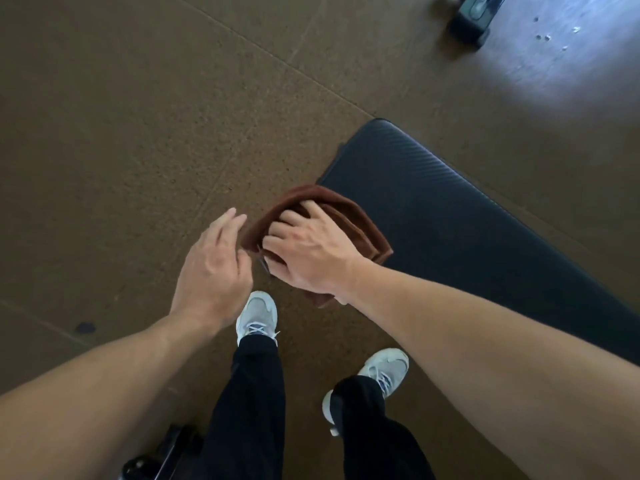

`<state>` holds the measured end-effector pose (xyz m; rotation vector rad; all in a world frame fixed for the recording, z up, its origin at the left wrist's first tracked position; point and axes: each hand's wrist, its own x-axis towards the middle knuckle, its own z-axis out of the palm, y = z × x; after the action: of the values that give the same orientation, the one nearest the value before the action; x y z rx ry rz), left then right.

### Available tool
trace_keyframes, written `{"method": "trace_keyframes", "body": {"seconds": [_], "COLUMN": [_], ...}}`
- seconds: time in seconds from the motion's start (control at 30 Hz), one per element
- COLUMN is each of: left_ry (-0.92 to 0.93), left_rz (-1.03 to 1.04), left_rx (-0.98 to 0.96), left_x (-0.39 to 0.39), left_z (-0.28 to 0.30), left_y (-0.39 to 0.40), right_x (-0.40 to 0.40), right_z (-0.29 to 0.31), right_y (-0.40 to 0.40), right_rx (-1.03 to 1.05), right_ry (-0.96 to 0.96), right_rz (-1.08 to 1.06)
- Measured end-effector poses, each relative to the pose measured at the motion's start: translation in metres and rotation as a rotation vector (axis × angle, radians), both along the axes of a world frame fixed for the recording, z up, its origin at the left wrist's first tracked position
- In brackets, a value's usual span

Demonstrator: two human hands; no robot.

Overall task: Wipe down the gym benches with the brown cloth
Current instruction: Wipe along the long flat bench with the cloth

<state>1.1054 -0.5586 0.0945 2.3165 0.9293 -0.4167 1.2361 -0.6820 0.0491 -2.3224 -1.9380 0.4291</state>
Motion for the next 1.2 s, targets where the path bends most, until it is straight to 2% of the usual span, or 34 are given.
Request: {"method": "trace_keyframes", "body": {"seconds": [0.1, 0.23, 0.37, 0.5, 0.6, 0.7, 0.77, 0.83, 0.93, 1.03, 1.1, 1.2], "left_ry": [-0.027, -0.068, -0.06, 0.087, 0.084, 0.022, -0.028, -0.085, -0.15, -0.142, -0.141, -0.164], "left_rz": [-0.043, -0.098, -0.421, -0.408, -0.463, -0.528, -0.562, -0.587, -0.626, -0.587, -0.587, -0.598], "left_rx": [0.059, 0.082, 0.114, 0.077, 0.155, 0.177, 0.162, 0.133, 0.119, 0.107, 0.131, 0.163], "left_x": [0.004, 0.027, 0.056, 0.079, 0.076, 0.07, 0.068, 0.065, 0.053, 0.034, 0.022, 0.016], "left_z": [0.007, 0.021, 0.018, 0.01, 0.004, -0.001, -0.006, -0.013, -0.023, -0.029, -0.033, -0.037], "left_y": [-0.011, -0.04, -0.076, -0.111, -0.111, -0.101, -0.094, -0.084, -0.069, -0.063, -0.064, -0.065], "right_x": [-0.018, -0.049, -0.055, -0.037, -0.007, 0.025, 0.047, 0.056, 0.046, 0.065, 0.098, 0.118], "right_z": [-0.001, -0.002, 0.005, 0.018, 0.019, 0.014, 0.01, 0.01, 0.012, 0.011, 0.008, 0.013], "right_y": [-0.042, -0.133, -0.244, -0.338, -0.339, -0.287, -0.238, -0.175, -0.094, -0.1, -0.139, -0.204], "right_rx": [-0.027, -0.087, -0.179, -0.347, -0.351, -0.24, -0.167, -0.131, -0.065, -0.019, -0.035, -0.143], "right_ry": [-0.026, 0.04, 0.032, 0.029, 0.101, 0.084, 0.067, 0.06, 0.092, 0.042, -0.018, 0.062], "right_rz": [-0.079, -0.382, -0.716, -1.212, -1.471, -1.669, -1.66, -1.504, -1.102, -0.728, -0.797, -1.231]}}
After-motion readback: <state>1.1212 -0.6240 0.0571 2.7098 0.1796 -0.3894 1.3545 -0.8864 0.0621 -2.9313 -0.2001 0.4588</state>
